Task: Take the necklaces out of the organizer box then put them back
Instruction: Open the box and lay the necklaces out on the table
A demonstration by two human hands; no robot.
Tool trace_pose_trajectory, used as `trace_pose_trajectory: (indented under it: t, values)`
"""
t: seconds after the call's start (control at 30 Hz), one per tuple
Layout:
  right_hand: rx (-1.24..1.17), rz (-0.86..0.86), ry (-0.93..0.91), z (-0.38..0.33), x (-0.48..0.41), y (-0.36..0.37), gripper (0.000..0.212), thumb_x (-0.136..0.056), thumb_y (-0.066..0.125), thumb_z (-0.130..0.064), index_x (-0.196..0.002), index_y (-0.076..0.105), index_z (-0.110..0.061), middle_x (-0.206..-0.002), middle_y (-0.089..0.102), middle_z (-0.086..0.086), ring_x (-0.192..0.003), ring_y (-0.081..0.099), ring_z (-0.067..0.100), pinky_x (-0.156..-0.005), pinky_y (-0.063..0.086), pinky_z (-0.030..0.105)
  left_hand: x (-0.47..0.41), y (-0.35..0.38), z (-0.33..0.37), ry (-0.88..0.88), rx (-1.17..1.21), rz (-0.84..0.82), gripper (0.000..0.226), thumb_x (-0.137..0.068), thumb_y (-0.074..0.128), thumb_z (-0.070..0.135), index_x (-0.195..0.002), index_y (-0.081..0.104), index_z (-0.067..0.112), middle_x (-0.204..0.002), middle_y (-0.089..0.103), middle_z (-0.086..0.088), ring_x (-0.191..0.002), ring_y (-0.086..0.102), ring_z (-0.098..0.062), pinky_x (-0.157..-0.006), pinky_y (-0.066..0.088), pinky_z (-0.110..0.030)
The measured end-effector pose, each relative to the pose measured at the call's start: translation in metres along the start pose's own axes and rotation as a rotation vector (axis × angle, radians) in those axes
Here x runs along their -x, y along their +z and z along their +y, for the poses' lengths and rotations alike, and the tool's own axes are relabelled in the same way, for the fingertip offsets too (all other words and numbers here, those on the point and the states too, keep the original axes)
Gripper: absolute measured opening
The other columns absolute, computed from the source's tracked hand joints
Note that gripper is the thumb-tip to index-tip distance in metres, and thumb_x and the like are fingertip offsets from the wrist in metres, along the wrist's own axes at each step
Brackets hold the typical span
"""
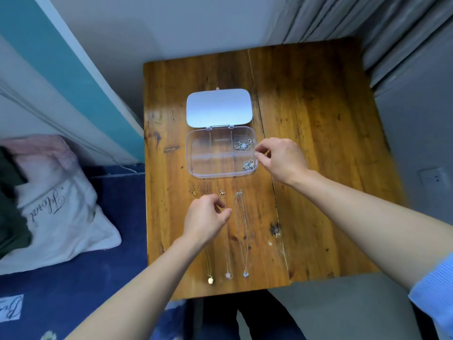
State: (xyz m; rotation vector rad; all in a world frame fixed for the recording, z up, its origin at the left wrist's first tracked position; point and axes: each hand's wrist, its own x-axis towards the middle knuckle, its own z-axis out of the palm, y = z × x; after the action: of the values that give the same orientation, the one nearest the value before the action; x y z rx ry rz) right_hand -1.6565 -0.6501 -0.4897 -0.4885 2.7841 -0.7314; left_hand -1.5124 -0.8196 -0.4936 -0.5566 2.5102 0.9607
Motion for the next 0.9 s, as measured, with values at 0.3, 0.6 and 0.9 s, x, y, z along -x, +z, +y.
trace_pose_trajectory:
  t: [0.3, 0.6, 0.9]
  values:
    - [0.446, -0.361, 0.029, -0.035, -0.037, 0.02, 0.019, -0.087, 0.061, -0.016, -0.104, 0.069, -0.02, -0.107, 0.07, 0.01, -0.098, 0.065, 0.033, -0.069, 0.043, 0.032, -0.09, -0.055, 0.015, 0.322, -0.303, 0.119, 0.026, -0.088, 0.063, 0.037, -0.098, 0.07, 0.014, -0.099, 0.072, -0.006, -0.095, 0.064, -0.028, -0.081, 0.052, -0.039]
    - [0.712, -0.417, 0.001, -0.054, -0.055, 0.041, 0.031, -0.087, 0.046, -0.003, -0.107, 0.067, -0.015, -0.111, 0.069, 0.01, -0.102, 0.064, 0.033, -0.067, 0.037, 0.032, -0.106, -0.051, -0.017, 0.435, -0.335, -0.105, 0.027, -0.091, 0.059, 0.042, -0.094, 0.073, 0.019, -0.094, 0.068, -0.002, -0.093, 0.062, -0.025, -0.071, 0.046, -0.034]
    - [0.385, -0.265, 0.168, -0.039, -0.046, 0.034, 0.009, -0.082, 0.063, -0.021, -0.084, 0.071, -0.025, -0.088, 0.07, 0.002, -0.084, 0.064, 0.028, -0.062, 0.037, 0.029, -0.109, -0.05, -0.022, 0.481, -0.29, -0.074, 0.026, -0.091, 0.059, 0.043, -0.089, 0.073, 0.02, -0.089, 0.067, 0.001, -0.088, 0.062, -0.023, -0.07, 0.049, -0.034]
